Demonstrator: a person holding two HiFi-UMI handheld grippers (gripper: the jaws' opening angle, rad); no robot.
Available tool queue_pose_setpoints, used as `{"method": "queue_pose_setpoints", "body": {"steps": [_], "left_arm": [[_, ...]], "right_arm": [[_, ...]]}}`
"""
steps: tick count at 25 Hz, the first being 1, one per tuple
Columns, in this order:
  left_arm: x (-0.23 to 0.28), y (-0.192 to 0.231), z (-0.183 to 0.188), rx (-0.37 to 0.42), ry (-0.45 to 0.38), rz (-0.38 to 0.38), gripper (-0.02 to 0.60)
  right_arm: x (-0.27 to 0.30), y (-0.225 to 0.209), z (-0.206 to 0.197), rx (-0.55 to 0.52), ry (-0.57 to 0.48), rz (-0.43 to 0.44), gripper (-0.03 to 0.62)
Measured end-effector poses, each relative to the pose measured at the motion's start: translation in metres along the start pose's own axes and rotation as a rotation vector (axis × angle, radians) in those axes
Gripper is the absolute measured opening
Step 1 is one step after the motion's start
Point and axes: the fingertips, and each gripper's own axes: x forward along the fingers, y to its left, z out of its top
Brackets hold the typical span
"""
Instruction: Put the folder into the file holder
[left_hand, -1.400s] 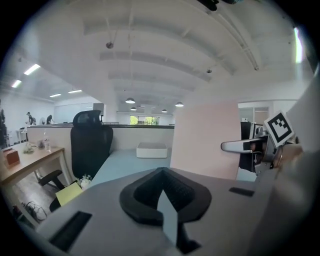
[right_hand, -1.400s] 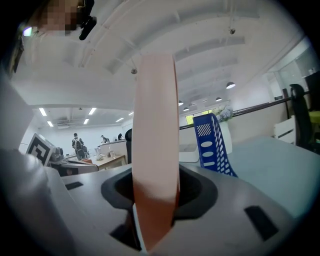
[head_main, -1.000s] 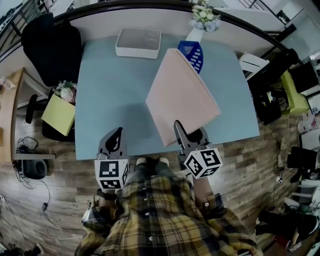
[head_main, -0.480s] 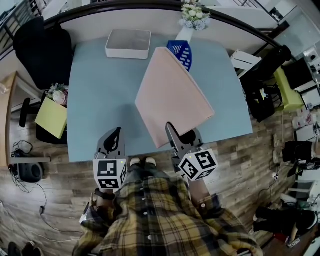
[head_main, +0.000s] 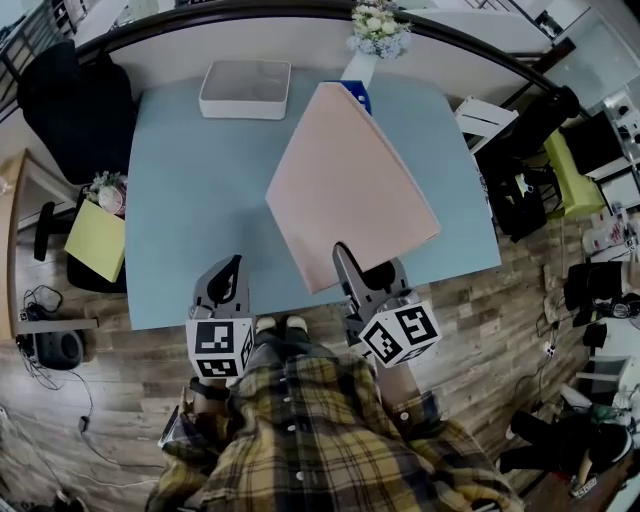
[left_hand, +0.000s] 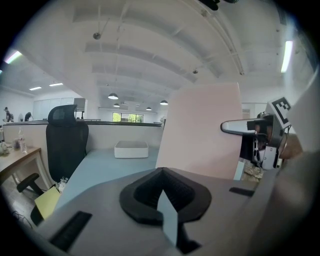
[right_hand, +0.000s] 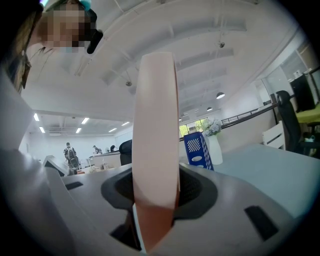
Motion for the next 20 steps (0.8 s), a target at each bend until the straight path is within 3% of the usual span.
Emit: {"method": "queue_pose_setpoints", "body": {"steps": [20], "left_arm": [[0.044, -0.055, 0.014, 0.044, 0.0, -0.129, -0.009]], "right_arm": [[-0.05, -0.076, 0.05, 0.05, -0.122, -0.177, 0.173]]}}
